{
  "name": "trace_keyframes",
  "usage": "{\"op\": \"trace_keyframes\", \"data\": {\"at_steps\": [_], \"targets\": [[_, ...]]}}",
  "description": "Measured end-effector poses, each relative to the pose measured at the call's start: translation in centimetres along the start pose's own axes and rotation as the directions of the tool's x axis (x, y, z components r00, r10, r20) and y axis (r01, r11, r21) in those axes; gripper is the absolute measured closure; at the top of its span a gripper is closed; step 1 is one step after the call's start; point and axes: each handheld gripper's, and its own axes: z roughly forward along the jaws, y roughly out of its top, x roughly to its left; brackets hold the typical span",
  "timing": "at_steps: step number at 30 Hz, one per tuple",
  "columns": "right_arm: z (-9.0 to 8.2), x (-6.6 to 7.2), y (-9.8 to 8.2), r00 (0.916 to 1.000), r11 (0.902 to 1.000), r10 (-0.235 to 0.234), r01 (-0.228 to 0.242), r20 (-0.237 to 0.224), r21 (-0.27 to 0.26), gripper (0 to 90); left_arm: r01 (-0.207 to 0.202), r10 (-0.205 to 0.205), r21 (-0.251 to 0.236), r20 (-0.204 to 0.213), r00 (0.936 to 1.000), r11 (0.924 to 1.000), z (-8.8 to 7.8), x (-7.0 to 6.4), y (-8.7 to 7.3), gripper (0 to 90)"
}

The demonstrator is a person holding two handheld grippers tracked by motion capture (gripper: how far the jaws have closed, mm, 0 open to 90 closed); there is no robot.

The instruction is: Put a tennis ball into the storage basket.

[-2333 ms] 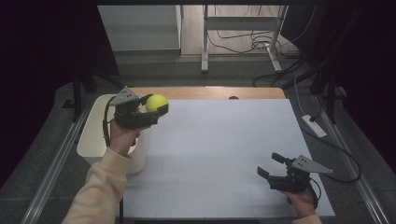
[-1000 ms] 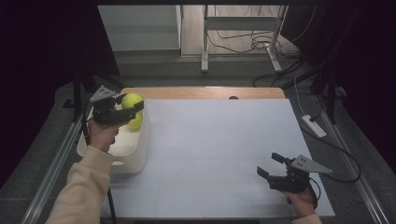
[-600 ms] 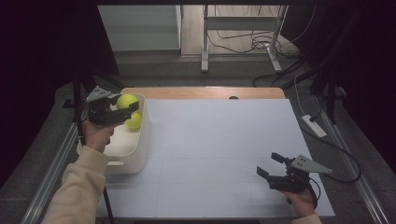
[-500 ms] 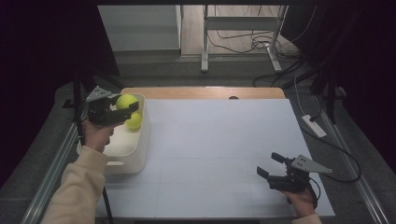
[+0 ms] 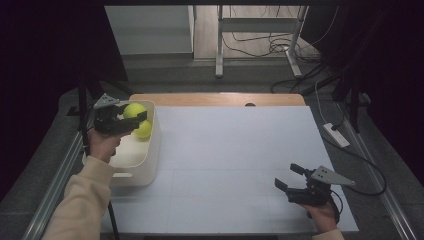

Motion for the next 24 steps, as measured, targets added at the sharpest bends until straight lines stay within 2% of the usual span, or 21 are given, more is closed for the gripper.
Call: {"op": "trace_keyframes", "data": {"at_steps": [3, 10, 16, 24], "targets": [[0.0, 0.0, 0.0, 1.0000, 1.0000, -0.001, 0.001, -0.001, 0.001, 12.2, 0.006, -0.006, 0.015, -0.003, 1.0000, 0.9999, 0.3, 0.3, -0.2, 27.0], [0.0, 0.0, 0.0, 1.0000, 1.0000, -0.002, 0.002, 0.000, 0.000, 12.2, 0.023, -0.023, 0.083, -0.002, 0.9997, 0.9963, 1.1, 0.9, -0.8, 26.9], [0.1, 0.1, -0.1, 1.0000, 1.0000, -0.003, 0.003, -0.003, 0.006, 12.2, 0.014, -0.012, 0.122, -0.015, 0.9998, 0.9924, 1.3, 1.0, -1.0, 26.8], [0.1, 0.0, -0.1, 1.0000, 1.0000, -0.001, 0.002, -0.001, 0.005, 12.2, 0.010, -0.009, 0.144, -0.007, 0.9999, 0.9895, 1.6, 1.0, -1.1, 26.5]]}}
